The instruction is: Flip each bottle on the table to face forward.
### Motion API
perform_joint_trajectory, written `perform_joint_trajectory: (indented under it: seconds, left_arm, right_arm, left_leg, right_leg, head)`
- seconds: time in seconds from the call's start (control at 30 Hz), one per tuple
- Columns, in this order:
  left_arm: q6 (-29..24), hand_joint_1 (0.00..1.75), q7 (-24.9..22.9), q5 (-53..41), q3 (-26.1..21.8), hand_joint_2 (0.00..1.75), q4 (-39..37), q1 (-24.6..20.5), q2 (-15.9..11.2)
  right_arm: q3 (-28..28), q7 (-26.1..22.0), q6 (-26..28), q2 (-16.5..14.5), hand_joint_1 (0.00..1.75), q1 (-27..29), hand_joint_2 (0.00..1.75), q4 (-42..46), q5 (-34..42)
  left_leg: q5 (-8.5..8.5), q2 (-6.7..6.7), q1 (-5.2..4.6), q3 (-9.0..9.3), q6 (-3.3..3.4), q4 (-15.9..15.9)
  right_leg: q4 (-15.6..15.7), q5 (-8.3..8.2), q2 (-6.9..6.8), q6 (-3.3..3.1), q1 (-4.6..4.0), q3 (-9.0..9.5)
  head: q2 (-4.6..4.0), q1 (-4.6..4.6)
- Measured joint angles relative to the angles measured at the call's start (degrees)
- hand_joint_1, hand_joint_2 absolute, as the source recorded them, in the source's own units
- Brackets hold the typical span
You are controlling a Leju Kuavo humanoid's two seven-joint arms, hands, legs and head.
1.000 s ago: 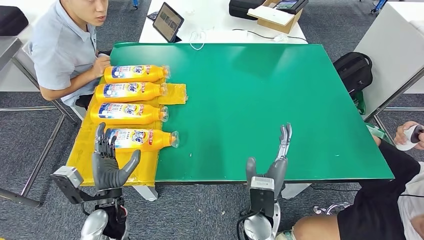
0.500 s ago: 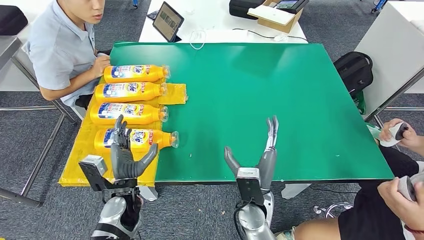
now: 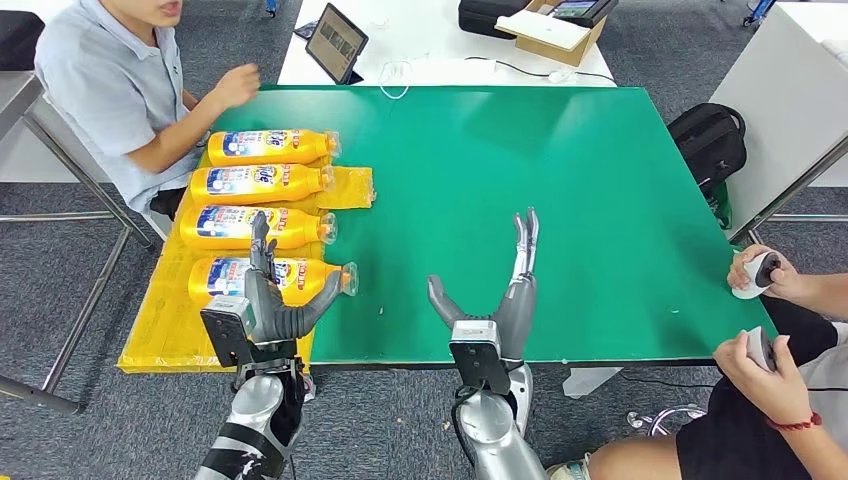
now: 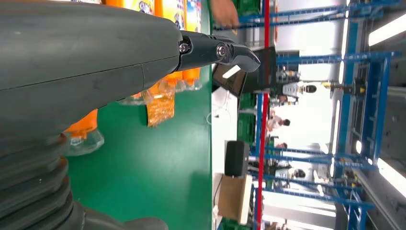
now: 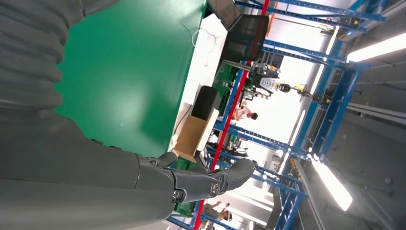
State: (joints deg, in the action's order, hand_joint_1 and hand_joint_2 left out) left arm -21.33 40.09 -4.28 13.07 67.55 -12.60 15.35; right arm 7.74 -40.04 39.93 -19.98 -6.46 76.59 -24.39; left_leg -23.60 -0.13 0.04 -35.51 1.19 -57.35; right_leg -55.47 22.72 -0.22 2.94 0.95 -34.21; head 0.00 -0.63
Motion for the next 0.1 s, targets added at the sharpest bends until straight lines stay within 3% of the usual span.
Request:
perform_joint_trajectory:
  seconds: [0.1]
  left_arm:
    - [-1.98,0.00,0.02,0.34,0.51,1.75,-0.08,-0.15,0.17]
  right_arm:
    - [-0.07,0.00,0.00,0.00,0.00,-0.58,1.75,-1.33,-0.16]
  left_leg:
    - [-0.01,0.00,0.00,0.00,0.00,0.00]
  right_leg:
    - [0.00,0.00,0.00,0.00,0.00,0.00]
  head:
    - [0.00,0.00]
